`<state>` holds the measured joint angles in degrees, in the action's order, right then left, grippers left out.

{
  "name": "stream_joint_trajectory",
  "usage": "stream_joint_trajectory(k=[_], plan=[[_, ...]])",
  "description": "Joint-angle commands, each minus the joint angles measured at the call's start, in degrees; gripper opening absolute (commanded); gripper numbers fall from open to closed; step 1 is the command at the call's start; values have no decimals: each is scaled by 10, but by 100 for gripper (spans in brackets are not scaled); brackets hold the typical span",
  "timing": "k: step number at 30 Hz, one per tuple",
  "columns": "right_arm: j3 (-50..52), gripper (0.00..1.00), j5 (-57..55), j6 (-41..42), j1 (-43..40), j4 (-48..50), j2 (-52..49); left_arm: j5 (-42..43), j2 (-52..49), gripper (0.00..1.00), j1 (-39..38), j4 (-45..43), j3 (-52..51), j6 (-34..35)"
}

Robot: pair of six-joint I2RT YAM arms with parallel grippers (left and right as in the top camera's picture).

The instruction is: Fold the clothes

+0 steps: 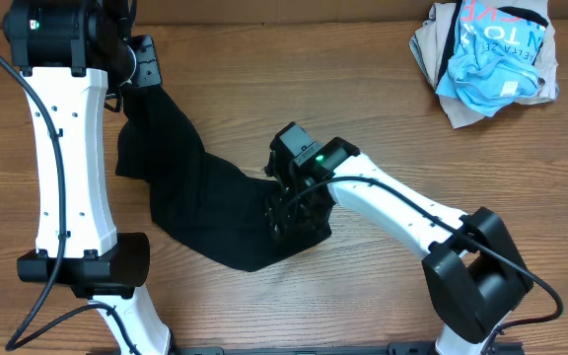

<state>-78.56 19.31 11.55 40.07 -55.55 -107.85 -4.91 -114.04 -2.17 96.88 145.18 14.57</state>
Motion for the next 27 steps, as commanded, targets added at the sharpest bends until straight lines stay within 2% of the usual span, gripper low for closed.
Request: stream_joint_trajectory(k=[1, 6, 17, 20, 24, 27], plan=[[2, 73, -4, 2, 15, 18, -10, 0, 3, 4, -1, -1, 12, -9], [2, 80, 1, -16, 16, 26, -33, 1, 3, 4, -1, -1, 12, -9], [-2, 81, 1, -40, 13, 26, -53, 1, 3, 4, -1, -1, 12, -9], [-19, 81, -14, 22, 3, 2, -60, 1, 3, 4, -1, -1, 12, -9], [-51, 79, -34, 175, -9, -30, -60, 1, 3, 4, -1, -1, 12, -13], [-53, 75, -26, 243, -7, 5, -60, 1, 3, 4, -1, -1, 12, -13]])
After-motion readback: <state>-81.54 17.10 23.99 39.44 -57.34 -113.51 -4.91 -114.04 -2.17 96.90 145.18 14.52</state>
